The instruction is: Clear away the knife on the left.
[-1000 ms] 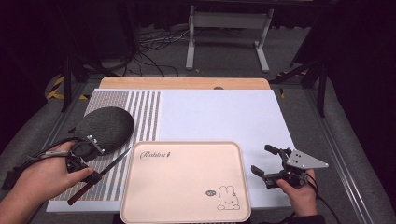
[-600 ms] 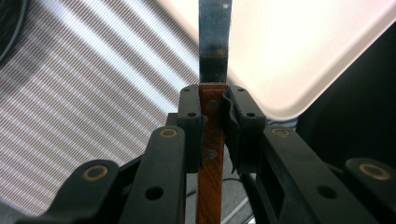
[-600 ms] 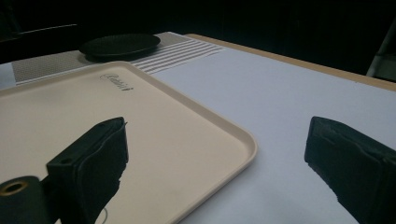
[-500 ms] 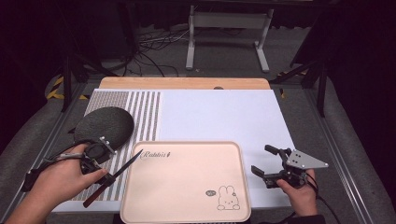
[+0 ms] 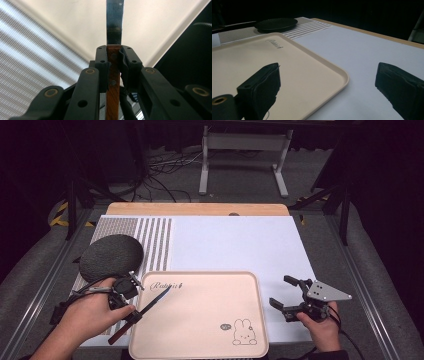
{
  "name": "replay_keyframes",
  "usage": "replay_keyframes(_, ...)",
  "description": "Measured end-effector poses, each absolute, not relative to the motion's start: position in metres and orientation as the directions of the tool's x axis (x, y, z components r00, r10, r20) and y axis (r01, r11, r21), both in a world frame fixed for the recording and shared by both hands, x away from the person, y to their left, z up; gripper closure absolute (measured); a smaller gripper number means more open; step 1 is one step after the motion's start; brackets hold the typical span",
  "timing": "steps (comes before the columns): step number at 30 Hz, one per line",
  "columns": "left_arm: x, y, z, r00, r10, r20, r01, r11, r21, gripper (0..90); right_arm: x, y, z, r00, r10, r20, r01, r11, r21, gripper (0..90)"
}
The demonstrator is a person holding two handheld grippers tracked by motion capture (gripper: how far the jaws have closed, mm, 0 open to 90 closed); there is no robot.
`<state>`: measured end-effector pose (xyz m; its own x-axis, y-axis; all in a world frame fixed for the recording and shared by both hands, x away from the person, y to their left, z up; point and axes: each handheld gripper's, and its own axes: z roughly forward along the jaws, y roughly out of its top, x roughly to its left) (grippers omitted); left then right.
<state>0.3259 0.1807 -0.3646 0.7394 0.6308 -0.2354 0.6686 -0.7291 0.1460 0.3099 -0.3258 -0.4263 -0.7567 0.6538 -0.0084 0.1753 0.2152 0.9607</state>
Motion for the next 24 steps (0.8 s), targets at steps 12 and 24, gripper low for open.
replay_keyframes(12,0.328,0.158,-0.377,0.747,0.601,-0.283,0.656,-0.735,0.171,77.7,0.31,-0.327,-0.427,-0.757,0.654,-0.006,0.176,0.212,0.961,6.9)
replay_keyframes(24,0.328,0.149,-0.395,0.727,0.593,-0.346,0.673,-0.716,0.187,77.7,0.309,-0.328,-0.427,-0.758,0.653,-0.009,0.176,0.217,0.96,7.0)
